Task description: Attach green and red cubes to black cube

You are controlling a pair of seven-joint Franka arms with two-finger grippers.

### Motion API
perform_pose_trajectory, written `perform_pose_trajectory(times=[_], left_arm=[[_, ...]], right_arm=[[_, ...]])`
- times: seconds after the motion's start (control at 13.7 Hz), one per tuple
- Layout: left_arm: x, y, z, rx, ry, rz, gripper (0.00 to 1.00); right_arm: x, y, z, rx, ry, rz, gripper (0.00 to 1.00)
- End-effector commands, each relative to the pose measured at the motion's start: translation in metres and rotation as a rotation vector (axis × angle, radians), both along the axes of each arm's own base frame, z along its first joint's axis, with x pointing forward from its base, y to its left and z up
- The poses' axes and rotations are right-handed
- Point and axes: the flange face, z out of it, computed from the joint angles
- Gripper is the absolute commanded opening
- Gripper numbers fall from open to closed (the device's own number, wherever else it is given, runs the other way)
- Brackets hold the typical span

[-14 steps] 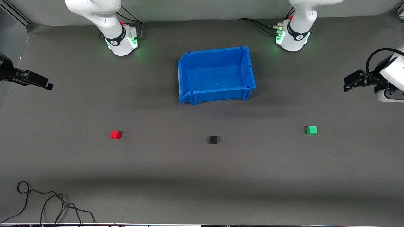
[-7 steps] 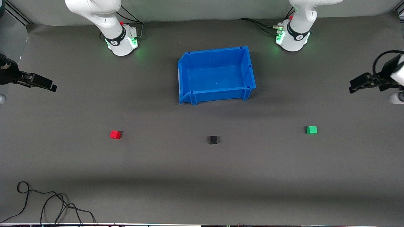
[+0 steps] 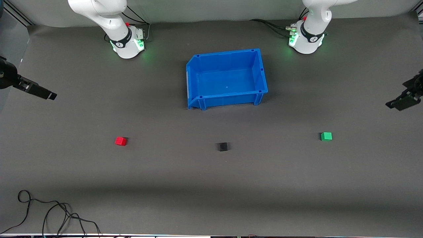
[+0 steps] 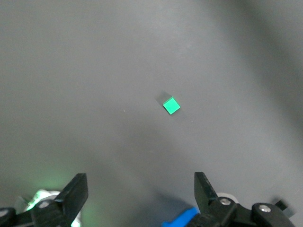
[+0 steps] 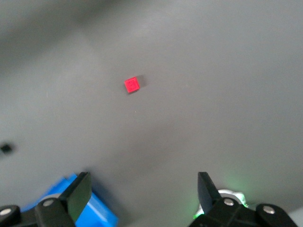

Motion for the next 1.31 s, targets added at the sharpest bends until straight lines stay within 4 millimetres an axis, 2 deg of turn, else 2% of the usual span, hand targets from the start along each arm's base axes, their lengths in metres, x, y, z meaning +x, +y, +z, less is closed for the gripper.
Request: perform_pose_trajectory(times=[0.0,0.15,0.51,0.66,0.8,0.95,1.24], left_arm=[[0.01,0.011,-0.024,-0.073,-0.015,0.243,1.0],[0.011,0.023,-0.055,-0.122,-0.028,0.315,1.0],[0.006,0.029,-0.156,-0.19,-0.077,0.42,1.0],[0.008,0.039,-0.198,-0.24,-0.048,0.493,1.0],[0.013,0.043,-0.232,-0.246,-0.03,0.52,1.0],[0.012,0.051,-0.271,-0.268,0.001,0.571,1.0],[0.008,0.054,-0.336,-0.259,0.026,0.615,1.0]], right_arm=[[-0.006,0.002,0.003,0.008,0.008,-0.267,0.99],[-0.004,-0.005,-0.003,0.001,0.032,-0.415,0.99],[0.006,-0.019,-0.024,-0.001,0.101,-0.738,0.99],[0.012,-0.035,-0.049,0.026,0.143,-0.815,1.0],[0.018,-0.052,-0.073,0.015,0.181,-0.854,1.0],[0.032,-0.068,-0.104,0.068,0.23,-0.907,1.0],[0.04,-0.067,-0.167,0.066,0.203,-0.938,1.0]])
